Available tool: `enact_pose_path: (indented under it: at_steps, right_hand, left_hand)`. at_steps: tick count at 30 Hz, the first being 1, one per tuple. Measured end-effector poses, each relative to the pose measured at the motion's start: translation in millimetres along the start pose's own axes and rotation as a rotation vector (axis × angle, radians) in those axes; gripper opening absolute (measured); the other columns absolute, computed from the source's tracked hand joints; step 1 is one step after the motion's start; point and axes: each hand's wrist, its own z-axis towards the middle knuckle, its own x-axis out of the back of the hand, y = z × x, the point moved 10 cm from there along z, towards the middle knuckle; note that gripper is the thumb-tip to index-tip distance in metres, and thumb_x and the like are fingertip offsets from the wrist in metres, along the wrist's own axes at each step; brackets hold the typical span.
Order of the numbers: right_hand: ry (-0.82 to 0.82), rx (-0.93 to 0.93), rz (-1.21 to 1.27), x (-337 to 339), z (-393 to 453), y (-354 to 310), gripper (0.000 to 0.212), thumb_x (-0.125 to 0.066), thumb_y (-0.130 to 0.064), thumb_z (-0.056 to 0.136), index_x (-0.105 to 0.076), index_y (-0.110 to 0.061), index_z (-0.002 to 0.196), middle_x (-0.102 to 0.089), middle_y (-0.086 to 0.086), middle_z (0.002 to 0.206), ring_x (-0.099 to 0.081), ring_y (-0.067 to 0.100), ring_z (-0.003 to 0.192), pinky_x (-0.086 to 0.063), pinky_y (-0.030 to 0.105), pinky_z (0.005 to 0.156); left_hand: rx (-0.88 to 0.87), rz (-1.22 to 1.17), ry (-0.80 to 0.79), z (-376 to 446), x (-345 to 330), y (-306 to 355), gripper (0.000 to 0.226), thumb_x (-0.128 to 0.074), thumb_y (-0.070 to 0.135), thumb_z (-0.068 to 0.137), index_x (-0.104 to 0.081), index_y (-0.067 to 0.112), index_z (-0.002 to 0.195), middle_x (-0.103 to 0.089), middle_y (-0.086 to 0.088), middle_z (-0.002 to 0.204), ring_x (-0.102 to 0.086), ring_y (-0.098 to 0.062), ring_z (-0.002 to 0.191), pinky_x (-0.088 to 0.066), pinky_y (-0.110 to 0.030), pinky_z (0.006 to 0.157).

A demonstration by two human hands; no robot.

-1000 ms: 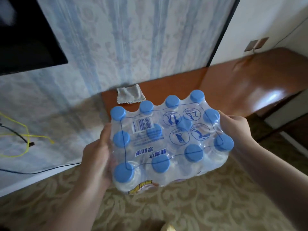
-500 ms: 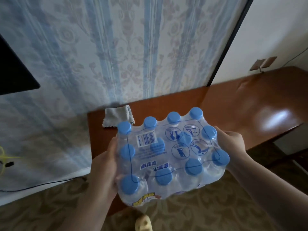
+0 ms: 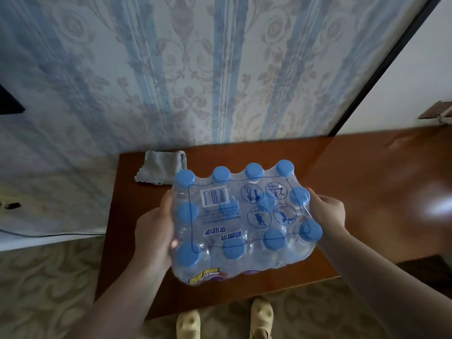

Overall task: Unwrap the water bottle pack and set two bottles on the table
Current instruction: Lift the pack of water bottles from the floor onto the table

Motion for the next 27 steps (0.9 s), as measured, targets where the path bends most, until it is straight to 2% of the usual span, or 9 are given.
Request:
enact_pose_path:
  at_steps: [2,5,9,13,18,20,23,25,27]
  right_hand:
    - [-0.024,0.009,-0.018,0,12,-2,0.034,-0.061,-0.028,0.078,-0.053,-0.017,0.047,-0.049,-0.004,0.040,-0.046,0.014,0.042,-0.043,0.025,0.047]
    - [-0.039,0.029,-0.023,2,26,-9,0.045,-0.059,-0.026,0.075,-0.035,-0.023,0.036,-0.037,-0.007,0.036,-0.034,0.013,0.040,-0.035,0.026,0.046]
    - [-0.059,0.030,-0.047,5,35,-10,0.047,-0.058,-0.027,0.075,-0.030,-0.023,0.038,-0.033,-0.007,0.036,-0.029,0.013,0.039,-0.032,0.026,0.047]
    - [-0.103,0.063,-0.079,1,41,-9,0.046,-0.055,-0.030,0.077,-0.029,-0.023,0.041,-0.032,-0.006,0.039,-0.029,0.014,0.042,-0.031,0.027,0.047]
    - [-0.120,0.099,-0.137,-1,44,-9,0.044,-0.052,-0.033,0.080,-0.030,-0.021,0.044,-0.034,-0.004,0.044,-0.029,0.014,0.045,-0.031,0.028,0.048]
    - [-0.125,0.123,-0.150,-2,43,-10,0.043,-0.051,-0.034,0.081,-0.032,-0.020,0.045,-0.035,-0.003,0.045,-0.030,0.015,0.046,-0.032,0.030,0.050]
    - [-0.123,0.220,-0.195,-1,41,-19,0.045,-0.050,-0.033,0.083,-0.032,-0.019,0.044,-0.034,-0.002,0.045,-0.028,0.015,0.046,-0.029,0.030,0.049]
    - [-0.109,0.259,-0.215,1,39,-24,0.047,-0.049,-0.031,0.084,-0.030,-0.019,0.043,-0.032,-0.003,0.044,-0.026,0.014,0.044,-0.026,0.028,0.048]
    - [-0.074,0.240,-0.214,3,38,-22,0.046,-0.048,-0.031,0.085,-0.030,-0.019,0.044,-0.032,-0.004,0.043,-0.026,0.014,0.044,-0.025,0.027,0.047]
  left_hand:
    - [-0.012,0.030,0.075,-2,-2,-1,0.047,-0.068,0.057,0.071,-0.063,0.012,0.061,-0.060,0.000,0.051,-0.056,-0.017,0.049,-0.042,-0.033,0.055]
    - [-0.023,0.084,0.131,-4,-7,2,0.049,-0.064,0.060,0.073,-0.063,0.012,0.060,-0.061,-0.001,0.053,-0.059,-0.025,0.061,-0.046,-0.040,0.062]
    - [-0.032,0.183,0.186,-4,-14,13,0.052,-0.062,0.058,0.080,-0.068,0.007,0.072,-0.070,-0.018,0.083,-0.068,-0.038,0.087,-0.051,-0.052,0.084]
    - [-0.043,0.206,0.209,-7,-16,19,0.073,-0.066,0.063,0.072,-0.069,-0.008,0.086,-0.072,-0.023,0.086,-0.069,-0.040,0.084,-0.052,-0.055,0.082]
    - [-0.059,0.251,0.163,-11,-21,23,0.081,-0.061,0.067,0.074,-0.066,-0.012,0.092,-0.070,-0.026,0.084,-0.066,-0.038,0.076,-0.050,-0.057,0.081]
    - [-0.075,0.273,0.157,-11,-21,24,0.081,-0.058,0.065,0.078,-0.065,-0.014,0.091,-0.069,-0.031,0.090,-0.067,-0.044,0.083,-0.050,-0.058,0.082]
    - [-0.086,0.264,0.157,-11,-21,23,0.076,-0.057,0.063,0.080,-0.066,-0.012,0.084,-0.063,-0.021,0.074,-0.060,-0.032,0.070,-0.051,-0.052,0.076]
    - [-0.076,0.264,0.160,-10,-21,22,0.071,-0.057,0.063,0.081,-0.067,-0.008,0.082,-0.061,-0.016,0.073,-0.056,-0.027,0.069,-0.049,-0.047,0.071]
    - [-0.058,0.277,0.161,-8,-20,21,0.069,-0.057,0.061,0.082,-0.067,-0.008,0.083,-0.061,-0.017,0.075,-0.056,-0.027,0.070,-0.051,-0.052,0.075]
